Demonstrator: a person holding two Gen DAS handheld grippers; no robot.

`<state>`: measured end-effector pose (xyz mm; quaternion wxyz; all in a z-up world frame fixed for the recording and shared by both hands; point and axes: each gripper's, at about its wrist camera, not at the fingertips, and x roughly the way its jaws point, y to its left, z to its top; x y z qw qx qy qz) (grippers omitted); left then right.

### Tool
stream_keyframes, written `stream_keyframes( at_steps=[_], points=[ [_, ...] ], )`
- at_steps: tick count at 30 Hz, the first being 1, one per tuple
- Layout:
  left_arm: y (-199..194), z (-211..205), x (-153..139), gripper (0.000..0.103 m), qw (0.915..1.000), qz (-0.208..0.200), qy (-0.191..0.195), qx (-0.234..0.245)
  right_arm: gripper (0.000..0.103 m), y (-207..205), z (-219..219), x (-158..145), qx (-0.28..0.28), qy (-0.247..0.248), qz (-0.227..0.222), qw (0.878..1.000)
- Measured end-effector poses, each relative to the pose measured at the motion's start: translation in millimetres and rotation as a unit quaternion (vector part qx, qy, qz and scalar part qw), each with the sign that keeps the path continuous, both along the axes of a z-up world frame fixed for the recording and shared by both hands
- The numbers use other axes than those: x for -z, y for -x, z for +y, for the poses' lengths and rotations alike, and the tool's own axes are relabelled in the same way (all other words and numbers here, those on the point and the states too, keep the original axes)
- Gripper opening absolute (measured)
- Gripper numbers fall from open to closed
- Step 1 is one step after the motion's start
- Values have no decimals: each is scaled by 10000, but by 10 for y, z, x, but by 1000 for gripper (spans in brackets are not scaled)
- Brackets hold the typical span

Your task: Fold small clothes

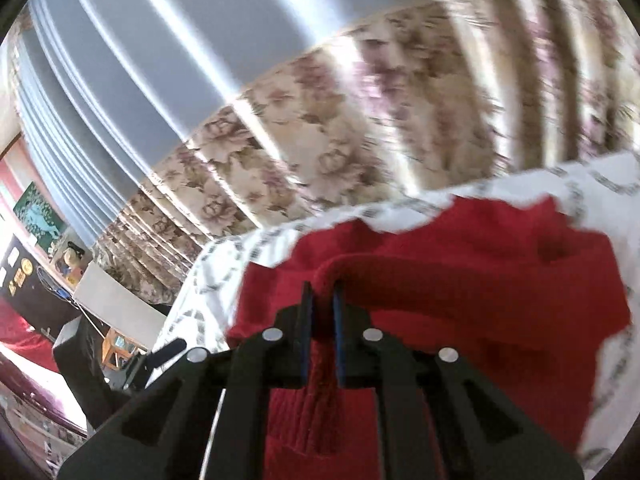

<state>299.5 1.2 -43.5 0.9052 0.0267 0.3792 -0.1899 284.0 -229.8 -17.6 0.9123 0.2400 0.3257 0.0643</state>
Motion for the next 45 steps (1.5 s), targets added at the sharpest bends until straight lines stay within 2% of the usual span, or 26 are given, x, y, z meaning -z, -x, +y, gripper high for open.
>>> stream_keyframes(
  at_steps=[2,3,4,7,10,14,16,19,23,27,28,29,30,31,32,33,36,39,43,45],
  points=[
    [-94,138,15,100,9996,137,157,-207,18,-136,221,22,89,16,-154,9998],
    [-144,207,38,100,9991,240,242,-268,51,-180,276,41,67,3,-105,9999],
    [-168,236,57,100,9988,288,253,-290,71,-223,333,72,13,-91,-49,9999],
    [-205,212,123,100,9990,358,107,-242,71,-141,300,11,64,-30,-261,9996],
    [-259,116,182,100,9988,466,23,-146,71,78,-2,-103,396,254,-454,9979],
    [-429,-52,208,100,9985,511,-123,-134,72,219,-481,-76,805,579,-374,9944],
    [-577,-163,207,100,9982,570,-140,-102,73,310,-761,-5,1043,569,-311,9924],
    [-804,-381,254,100,9972,643,-375,-117,74,412,-1165,161,1413,416,-162,9890],
    [-1038,-712,449,100,9931,933,-707,-79,74,430,-1457,373,1604,397,-3,9862],
    [-1021,-936,556,100,9923,1061,-618,137,75,396,-1578,514,1671,540,121,9844],
    [-990,-1006,589,95,9921,1081,-599,213,75,375,-1588,547,1660,557,154,9844],
    [-962,-1048,614,79,9919,1104,-566,280,75,358,-1601,574,1643,588,189,9845],
    [-913,-1116,641,72,9919,1086,-578,304,75,345,-1610,598,1644,639,217,9841],
    [-873,-1150,633,59,9930,975,-598,286,75,332,-1616,613,1639,663,232,9840],
    [-828,-1182,608,28,9942,837,-609,307,75,323,-1618,625,1631,684,242,9839],
    [-803,-1191,581,13,9946,793,-585,334,75,317,-1618,627,1653,768,256,9829],
    [-732,-1105,401,12,9972,596,-306,322,75,339,-1611,589,1797,1262,294,9752],
    [-684,-967,137,12,9993,285,-148,214,75,352,-1648,553,1889,1477,352,9702],
    [-672,-724,-161,12,9996,-150,-242,-26,77,318,-1669,529,1899,1585,470,9678],
    [-720,-572,-155,12,9985,-195,-471,-193,78,253,-1638,558,1807,1666,600,9675]
  ],
)
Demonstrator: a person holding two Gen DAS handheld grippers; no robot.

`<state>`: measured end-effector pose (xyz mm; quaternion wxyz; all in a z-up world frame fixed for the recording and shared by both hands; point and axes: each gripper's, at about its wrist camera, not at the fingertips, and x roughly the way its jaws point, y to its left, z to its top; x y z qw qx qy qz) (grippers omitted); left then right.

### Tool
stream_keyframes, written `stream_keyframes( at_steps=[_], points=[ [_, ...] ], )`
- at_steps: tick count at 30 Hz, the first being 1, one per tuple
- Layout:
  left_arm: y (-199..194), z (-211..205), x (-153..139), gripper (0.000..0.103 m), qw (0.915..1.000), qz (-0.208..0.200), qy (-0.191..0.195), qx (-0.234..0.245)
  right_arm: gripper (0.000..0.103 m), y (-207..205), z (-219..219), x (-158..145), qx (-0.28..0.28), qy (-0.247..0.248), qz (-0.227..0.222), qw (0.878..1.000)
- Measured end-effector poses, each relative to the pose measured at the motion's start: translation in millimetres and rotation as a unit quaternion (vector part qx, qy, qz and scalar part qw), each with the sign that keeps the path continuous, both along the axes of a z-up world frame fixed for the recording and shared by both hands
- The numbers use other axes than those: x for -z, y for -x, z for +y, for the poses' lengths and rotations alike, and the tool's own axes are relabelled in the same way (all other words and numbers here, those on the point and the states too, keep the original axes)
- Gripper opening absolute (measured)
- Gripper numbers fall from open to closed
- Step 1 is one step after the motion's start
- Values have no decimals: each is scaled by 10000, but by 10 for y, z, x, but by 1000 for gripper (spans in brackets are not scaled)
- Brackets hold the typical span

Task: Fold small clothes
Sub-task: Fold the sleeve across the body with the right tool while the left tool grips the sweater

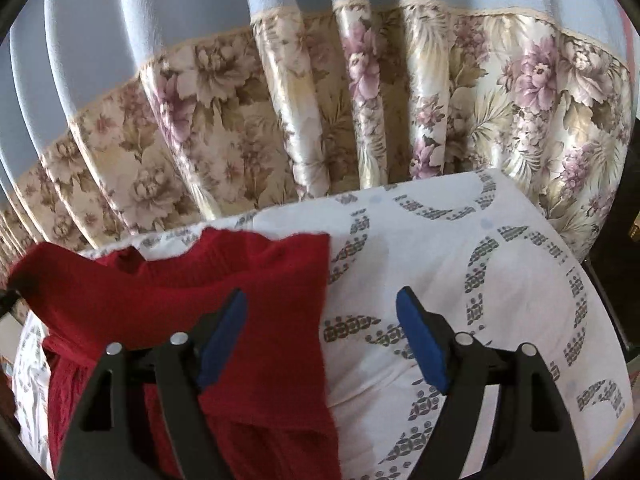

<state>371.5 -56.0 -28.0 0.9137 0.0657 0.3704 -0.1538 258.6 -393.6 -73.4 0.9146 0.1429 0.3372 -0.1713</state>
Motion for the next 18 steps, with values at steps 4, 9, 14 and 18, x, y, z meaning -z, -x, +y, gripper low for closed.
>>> stream_keyframes(
  at_steps=[4,9,14,18],
  points=[
    [-146,179,340,14,9984,537,-181,-21,78,-211,102,173,-159,277,439,9985],
    [-173,240,756,61,9958,714,-540,-209,78,-426,193,421,-254,710,1082,9913],
    [-152,400,854,100,9949,468,-697,-561,85,-410,119,485,-70,841,1148,9898],
    [-76,490,780,100,9969,421,-521,-421,85,-275,138,356,-54,836,941,9920]
  ],
)
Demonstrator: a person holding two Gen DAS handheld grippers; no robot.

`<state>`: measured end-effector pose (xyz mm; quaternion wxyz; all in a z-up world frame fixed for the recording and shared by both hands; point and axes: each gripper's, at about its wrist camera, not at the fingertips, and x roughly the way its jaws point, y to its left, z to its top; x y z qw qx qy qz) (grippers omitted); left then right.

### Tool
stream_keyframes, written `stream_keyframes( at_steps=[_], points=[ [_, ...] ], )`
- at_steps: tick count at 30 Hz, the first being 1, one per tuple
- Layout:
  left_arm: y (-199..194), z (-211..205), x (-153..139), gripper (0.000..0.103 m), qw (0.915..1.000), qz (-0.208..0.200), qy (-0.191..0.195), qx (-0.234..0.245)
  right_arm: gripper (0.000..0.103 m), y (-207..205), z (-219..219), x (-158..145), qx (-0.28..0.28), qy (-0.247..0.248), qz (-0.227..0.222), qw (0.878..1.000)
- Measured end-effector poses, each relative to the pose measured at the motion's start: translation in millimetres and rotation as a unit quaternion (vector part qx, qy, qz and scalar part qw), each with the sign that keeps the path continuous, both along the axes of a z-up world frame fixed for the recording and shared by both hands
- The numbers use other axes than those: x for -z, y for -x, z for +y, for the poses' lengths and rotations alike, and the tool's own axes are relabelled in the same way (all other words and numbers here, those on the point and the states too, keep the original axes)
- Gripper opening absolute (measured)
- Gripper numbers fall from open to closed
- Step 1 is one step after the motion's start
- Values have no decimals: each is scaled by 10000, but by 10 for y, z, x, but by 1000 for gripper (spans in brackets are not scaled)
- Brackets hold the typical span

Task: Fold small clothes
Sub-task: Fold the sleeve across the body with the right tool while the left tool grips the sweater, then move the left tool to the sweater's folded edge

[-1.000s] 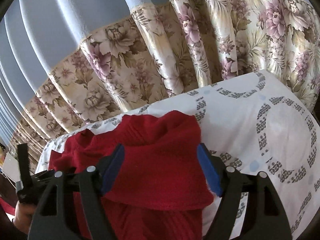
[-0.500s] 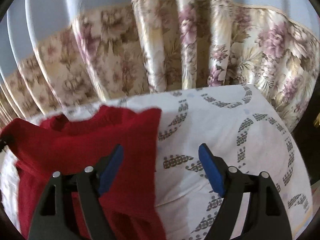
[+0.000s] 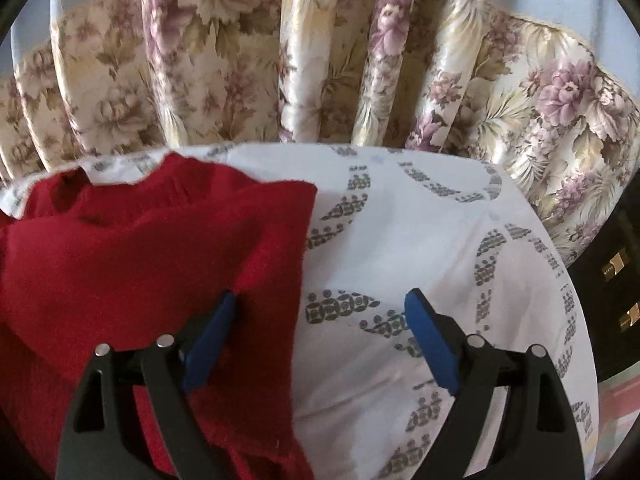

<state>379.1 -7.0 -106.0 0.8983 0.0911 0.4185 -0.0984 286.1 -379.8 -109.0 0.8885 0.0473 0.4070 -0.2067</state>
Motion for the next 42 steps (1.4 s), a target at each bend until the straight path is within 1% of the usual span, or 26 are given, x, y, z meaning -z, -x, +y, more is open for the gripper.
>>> stream_keyframes(
  at_steps=[2,3,5,7,9,12,14,16,17,20,22,24,26,28,30,33,35,37,40,42],
  points=[
    [139,29,-79,100,9998,-166,-106,102,85,125,20,-109,1,9,-160,9999],
    [251,56,-127,100,9993,-245,-215,156,86,233,31,-171,-51,-60,-269,9996],
    [461,137,-214,100,9987,-383,-258,209,87,466,74,-267,-158,-179,-440,9987],
    [807,281,-319,100,9983,-506,-150,236,87,749,151,-329,-369,-284,-541,9975],
    [1116,403,-368,100,9983,-542,-18,205,87,1070,245,-364,-510,-359,-635,9960],
    [1647,572,-385,100,9981,-567,197,158,87,1516,421,-359,-658,-495,-688,9942],
    [1877,660,-352,100,9979,-545,253,226,87,1749,511,-340,-748,-495,-675,9937],
    [2137,744,-314,100,9980,-582,194,140,87,2043,566,-316,-694,-495,-695,9939],
    [2260,789,-285,100,9983,-537,209,128,87,2164,563,-307,-660,-520,-712,9939],
    [2499,853,-257,100,9982,-515,234,175,87,2484,540,-256,-454,-445,-655,9958],
    [2607,883,-247,100,9981,-475,341,188,87,2677,500,-225,-279,-450,-634,9966],
    [2703,877,-243,100,9978,-420,467,190,87,2783,452,-184,-185,-609,-635,9959],
    [2816,833,-247,100,9973,-431,546,242,87,2836,453,-145,-164,-634,-565,9963],
    [2859,780,-220,100,9975,-429,493,271,87,2867,484,-130,-175,-612,-568,9964],
    [2887,730,-162,100,9981,-329,451,258,87,2866,519,-124,-165,-606,-565,9964],
    [2966,703,-109,100,9982,-242,493,229,87,2854,607,-104,-296,-591,-534,9964],
    [3014,708,-85,100,9977,-237,594,201,87,2867,656,-108,-342,-447,-544,9969],
    [3064,700,-31,100,9981,-186,557,174,87,2907,676,-101,-354,-386,-541,9972],
    [3128,738,32,100,9981,-49,598,154,87,3016,625,-67,-251,-452,-545,9972],
    [3154,757,49,100,9987,-61,490,99,87,3079,554,-34,-132,-504,-545,9972]
  ],
)
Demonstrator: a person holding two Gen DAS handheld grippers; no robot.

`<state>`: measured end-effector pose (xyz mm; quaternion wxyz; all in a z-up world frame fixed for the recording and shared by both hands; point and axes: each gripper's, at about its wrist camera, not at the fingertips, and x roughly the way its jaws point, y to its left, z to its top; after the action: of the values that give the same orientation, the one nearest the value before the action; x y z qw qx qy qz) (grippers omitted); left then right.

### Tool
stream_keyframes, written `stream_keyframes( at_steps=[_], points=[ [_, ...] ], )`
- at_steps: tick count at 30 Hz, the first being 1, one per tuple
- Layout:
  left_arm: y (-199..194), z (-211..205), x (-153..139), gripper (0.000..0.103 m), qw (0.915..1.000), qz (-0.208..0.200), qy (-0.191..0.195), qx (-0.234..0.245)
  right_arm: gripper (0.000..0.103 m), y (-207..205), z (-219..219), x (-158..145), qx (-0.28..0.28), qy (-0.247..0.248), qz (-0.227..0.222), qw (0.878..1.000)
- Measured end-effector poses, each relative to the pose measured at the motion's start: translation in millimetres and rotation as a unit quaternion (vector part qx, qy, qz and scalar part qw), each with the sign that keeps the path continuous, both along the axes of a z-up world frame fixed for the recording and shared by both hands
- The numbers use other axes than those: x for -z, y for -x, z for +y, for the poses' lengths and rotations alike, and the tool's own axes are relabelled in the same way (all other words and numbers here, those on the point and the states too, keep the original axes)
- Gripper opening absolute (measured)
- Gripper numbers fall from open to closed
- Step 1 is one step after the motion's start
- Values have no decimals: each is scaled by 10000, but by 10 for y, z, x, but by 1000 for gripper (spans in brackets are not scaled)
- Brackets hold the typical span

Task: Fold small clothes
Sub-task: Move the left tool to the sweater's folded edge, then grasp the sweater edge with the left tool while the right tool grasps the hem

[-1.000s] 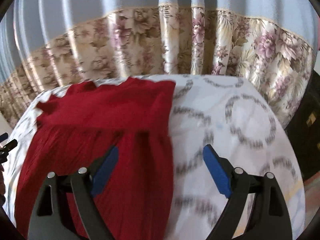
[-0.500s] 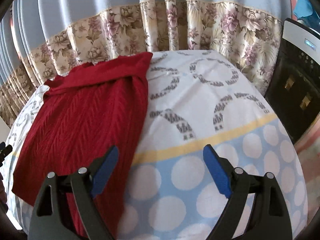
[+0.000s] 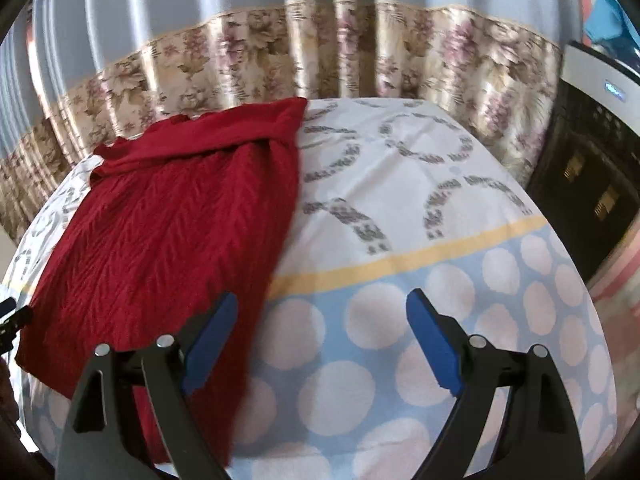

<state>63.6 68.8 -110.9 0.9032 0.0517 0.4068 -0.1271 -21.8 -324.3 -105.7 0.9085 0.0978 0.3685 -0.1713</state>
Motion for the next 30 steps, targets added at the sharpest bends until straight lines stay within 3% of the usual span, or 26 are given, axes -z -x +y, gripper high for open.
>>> stream_keyframes(
  at_steps=[7,12,17,19,23,25,30],
  points=[
    [6,-116,82,93,9994,222,95,261,87,-1,-65,111,-12,-258,64,9996],
    [64,-314,174,74,9986,335,113,387,87,-38,92,89,-251,-199,67,9995],
    [3,-334,100,28,9981,412,365,293,87,63,193,114,-344,-124,238,9990],
    [-20,-307,50,20,9973,430,520,279,87,115,203,134,-340,-107,304,9989],
    [-131,-39,-152,17,9950,314,940,-85,87,170,189,177,-242,-165,396,9988],
    [-151,25,-247,17,9974,49,696,-200,87,155,231,191,-328,-243,409,9983],
    [-156,-18,-201,17,9993,-27,330,-154,87,60,466,214,-735,-443,393,9955]
  ],
)
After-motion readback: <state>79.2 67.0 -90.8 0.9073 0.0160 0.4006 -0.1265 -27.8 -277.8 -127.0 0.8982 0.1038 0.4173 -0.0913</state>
